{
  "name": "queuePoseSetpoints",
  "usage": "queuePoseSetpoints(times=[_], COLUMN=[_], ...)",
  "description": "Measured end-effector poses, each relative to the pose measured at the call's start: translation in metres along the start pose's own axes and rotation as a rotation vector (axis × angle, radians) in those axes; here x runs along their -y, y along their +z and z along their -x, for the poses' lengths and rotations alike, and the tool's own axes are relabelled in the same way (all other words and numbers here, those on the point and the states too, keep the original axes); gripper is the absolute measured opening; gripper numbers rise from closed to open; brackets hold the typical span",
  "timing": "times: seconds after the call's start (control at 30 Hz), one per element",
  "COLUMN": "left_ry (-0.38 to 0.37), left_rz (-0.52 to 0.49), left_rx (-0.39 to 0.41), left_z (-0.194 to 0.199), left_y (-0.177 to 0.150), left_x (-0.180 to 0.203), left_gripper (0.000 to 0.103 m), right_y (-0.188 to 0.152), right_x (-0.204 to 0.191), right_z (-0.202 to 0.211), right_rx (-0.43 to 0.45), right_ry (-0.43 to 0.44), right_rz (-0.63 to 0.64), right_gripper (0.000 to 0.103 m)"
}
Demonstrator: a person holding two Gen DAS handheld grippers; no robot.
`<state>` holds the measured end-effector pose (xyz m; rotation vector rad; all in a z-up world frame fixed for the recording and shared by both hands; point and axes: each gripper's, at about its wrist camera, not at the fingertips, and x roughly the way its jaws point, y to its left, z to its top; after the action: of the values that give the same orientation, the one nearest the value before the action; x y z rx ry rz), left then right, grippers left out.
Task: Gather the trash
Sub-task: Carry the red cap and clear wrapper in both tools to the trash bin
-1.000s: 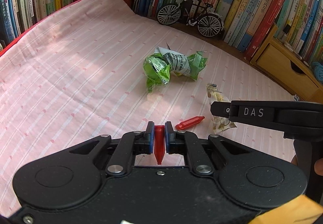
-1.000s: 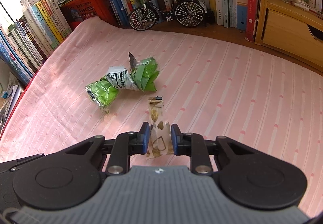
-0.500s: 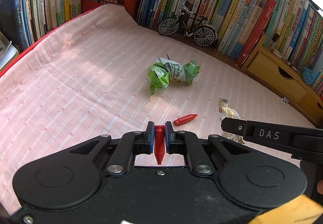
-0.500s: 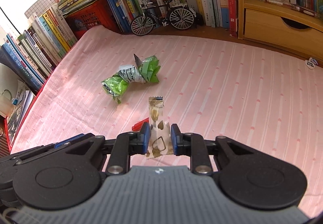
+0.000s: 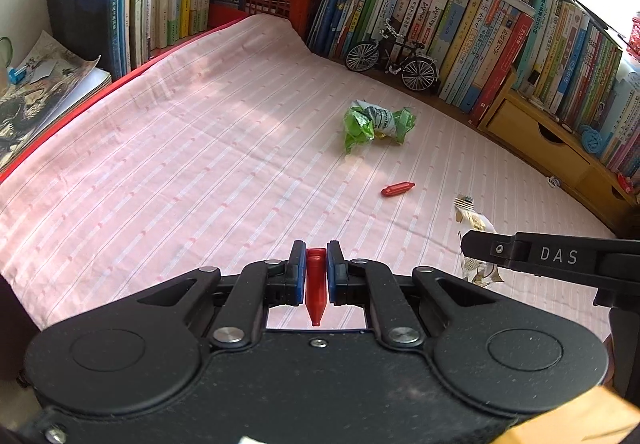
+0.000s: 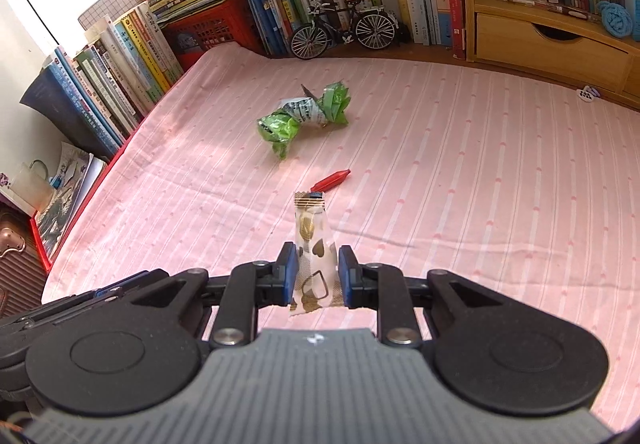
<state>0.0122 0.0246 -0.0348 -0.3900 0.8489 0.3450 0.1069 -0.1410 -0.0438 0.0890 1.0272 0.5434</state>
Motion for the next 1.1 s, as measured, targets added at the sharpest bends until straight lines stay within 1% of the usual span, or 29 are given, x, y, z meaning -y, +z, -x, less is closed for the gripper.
queuePoseSetpoints(times=[0.13, 0.33, 0.6, 0.77, 0.9, 1.1], left_ry=[0.003, 0.017, 0.037, 0.045, 0.048, 0.05], left_rz=[0.008, 0.022, 0.043, 0.053, 0.058, 0.06], left_rx=[0.001, -0.01, -0.045, -0.086, -0.126, -0.192], left_z=[0.025, 0.065, 0.097, 0.102, 0.1, 0.082], left_y=[-0.019, -0.049, -0.093, -0.121, -0.141, -0.167], left_x=[-0.027, -0.073, -0.131, -0.161, -0.181, -0.196], left_gripper=[0.01, 0.01, 0.01, 0.01, 0.01, 0.01], right_y=[-0.022, -0.062, -0.12, -0.156, -0.181, -0.217], right_x=[-0.024, -0.066, -0.117, -0.141, -0.152, -0.159], right_z=[0.013, 0.028, 0.037, 0.037, 0.034, 0.021], right_rx=[0.001, -0.025, -0.075, -0.11, -0.136, -0.176], right_ry=[0.002, 0.024, 0.047, 0.054, 0.057, 0.048], right_rz=[0.009, 0.029, 0.056, 0.058, 0.051, 0.031], right_gripper=[0.027, 0.027, 0.027, 0.027, 0.027, 0.027])
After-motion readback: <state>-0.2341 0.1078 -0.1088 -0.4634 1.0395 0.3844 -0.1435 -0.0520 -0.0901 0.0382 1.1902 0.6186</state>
